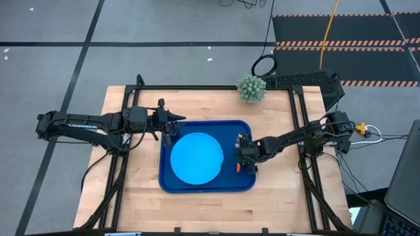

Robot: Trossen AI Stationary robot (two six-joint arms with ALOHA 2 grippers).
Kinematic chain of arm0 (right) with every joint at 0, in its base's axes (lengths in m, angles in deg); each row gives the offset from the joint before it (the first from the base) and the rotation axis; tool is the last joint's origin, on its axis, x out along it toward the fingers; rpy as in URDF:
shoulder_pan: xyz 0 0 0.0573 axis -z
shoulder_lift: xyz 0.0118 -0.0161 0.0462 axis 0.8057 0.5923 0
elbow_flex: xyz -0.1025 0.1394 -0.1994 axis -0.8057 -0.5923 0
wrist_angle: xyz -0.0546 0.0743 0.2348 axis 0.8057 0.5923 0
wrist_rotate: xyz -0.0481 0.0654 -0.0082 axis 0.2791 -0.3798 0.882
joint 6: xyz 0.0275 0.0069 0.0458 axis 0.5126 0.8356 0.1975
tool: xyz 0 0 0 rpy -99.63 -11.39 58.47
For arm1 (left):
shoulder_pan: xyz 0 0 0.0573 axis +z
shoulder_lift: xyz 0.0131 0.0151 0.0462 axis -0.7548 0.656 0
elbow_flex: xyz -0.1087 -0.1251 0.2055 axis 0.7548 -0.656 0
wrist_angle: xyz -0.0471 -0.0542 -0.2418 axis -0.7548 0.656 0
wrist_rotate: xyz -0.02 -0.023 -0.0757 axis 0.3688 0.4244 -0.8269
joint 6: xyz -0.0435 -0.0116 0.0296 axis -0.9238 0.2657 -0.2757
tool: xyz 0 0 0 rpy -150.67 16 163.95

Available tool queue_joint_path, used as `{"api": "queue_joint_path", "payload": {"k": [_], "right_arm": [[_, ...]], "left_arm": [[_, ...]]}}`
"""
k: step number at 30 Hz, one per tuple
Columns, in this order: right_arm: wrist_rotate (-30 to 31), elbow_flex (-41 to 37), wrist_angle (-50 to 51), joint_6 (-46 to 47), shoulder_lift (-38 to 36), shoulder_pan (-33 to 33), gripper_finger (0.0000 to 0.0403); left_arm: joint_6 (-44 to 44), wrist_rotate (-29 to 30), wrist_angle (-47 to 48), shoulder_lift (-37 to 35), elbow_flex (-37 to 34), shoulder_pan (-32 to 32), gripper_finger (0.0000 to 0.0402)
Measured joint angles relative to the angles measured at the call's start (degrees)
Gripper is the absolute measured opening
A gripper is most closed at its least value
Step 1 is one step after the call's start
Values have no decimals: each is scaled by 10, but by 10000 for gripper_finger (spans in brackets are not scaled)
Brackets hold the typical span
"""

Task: Pick and place plate/cup/fork/spoon on tray
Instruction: Put the orange fork in the middle of the light blue plate and black spoon on the dark blue tray

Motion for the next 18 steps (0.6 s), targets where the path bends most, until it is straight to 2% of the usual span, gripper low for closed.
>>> {"api": "queue_joint_path", "payload": {"k": [7,11,18], "right_arm": [[0,0,2,2,0,-11,145],[26,0,3,-10,-8,-11,145],[30,0,-16,-36,-24,15,145]], "left_arm": [[0,0,3,0,0,-1,97],[1,0,3,0,0,-3,97],[-1,0,7,0,0,-3,97]]}}
